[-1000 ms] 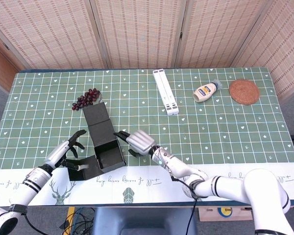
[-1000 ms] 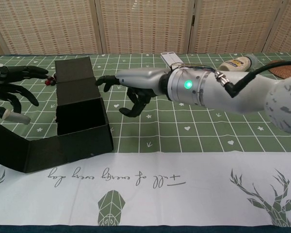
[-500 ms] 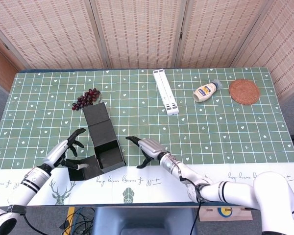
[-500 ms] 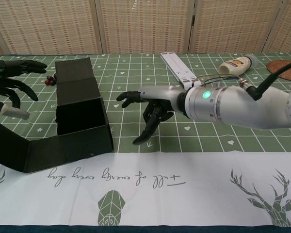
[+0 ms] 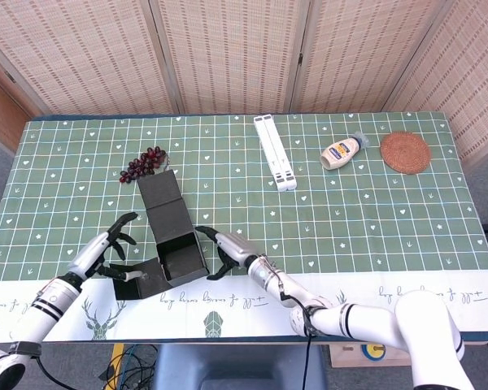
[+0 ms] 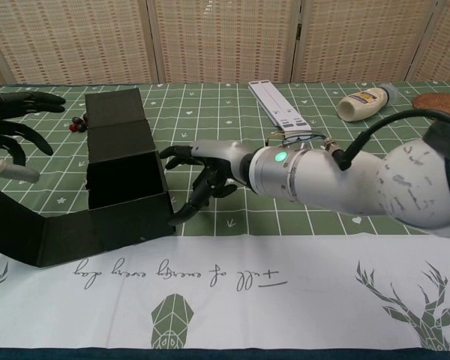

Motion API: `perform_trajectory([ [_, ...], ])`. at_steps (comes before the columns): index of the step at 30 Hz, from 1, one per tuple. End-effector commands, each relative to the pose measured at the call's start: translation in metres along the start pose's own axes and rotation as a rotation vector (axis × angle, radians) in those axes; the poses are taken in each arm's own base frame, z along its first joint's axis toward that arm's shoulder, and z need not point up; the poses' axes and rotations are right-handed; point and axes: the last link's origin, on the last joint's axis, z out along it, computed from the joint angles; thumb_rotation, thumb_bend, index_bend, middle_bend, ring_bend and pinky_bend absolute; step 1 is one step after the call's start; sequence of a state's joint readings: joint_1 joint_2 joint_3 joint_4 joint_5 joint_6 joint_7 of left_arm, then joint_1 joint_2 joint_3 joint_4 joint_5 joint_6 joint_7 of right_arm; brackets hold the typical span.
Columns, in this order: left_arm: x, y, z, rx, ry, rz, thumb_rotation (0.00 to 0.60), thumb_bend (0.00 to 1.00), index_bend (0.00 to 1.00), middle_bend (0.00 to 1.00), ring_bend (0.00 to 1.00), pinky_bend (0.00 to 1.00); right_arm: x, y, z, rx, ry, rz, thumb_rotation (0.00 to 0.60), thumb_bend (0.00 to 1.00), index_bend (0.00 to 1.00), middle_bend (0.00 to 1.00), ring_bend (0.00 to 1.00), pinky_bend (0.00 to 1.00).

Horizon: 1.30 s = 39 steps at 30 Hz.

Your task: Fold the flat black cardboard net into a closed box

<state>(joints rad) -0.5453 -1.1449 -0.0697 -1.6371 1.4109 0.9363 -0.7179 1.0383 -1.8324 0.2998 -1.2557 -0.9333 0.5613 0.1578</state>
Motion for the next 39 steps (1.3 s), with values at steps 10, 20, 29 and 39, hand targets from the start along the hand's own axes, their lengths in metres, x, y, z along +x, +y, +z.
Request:
perform_trajectory([
  [10, 0.004, -0.004, -0.003, -0.005, 0.028, -0.019, 0.600, 0.12, 0.02, 0.00, 0.31, 0.50, -0.018, -0.006, 0.018, 0.018, 0.053, 0.060, 0.600, 0.00, 0.00, 0.12, 0.73, 1.00],
  [20, 0.016, -0.009, -0.009, -0.003, 0.121, 0.005, 0.600, 0.12, 0.04, 0.00, 0.31, 0.50, -0.022, -0.006, 0.025, 0.019, 0.122, 0.133, 0.600, 0.11, 0.09, 0.28, 0.74, 1.00],
  [29, 0.032, -0.024, -0.014, 0.044, 0.274, 0.123, 0.600, 0.12, 0.04, 0.00, 0.31, 0.50, 0.013, -0.005, 0.002, 0.068, 0.207, 0.218, 0.600, 0.11, 0.12, 0.31, 0.74, 1.00],
  [39, 0.060, -0.037, -0.028, 0.104, 0.452, 0.154, 0.600, 0.12, 0.04, 0.00, 0.31, 0.50, 0.058, 0.004, -0.030, 0.112, 0.321, 0.334, 0.600, 0.13, 0.12, 0.33, 0.74, 1.00],
])
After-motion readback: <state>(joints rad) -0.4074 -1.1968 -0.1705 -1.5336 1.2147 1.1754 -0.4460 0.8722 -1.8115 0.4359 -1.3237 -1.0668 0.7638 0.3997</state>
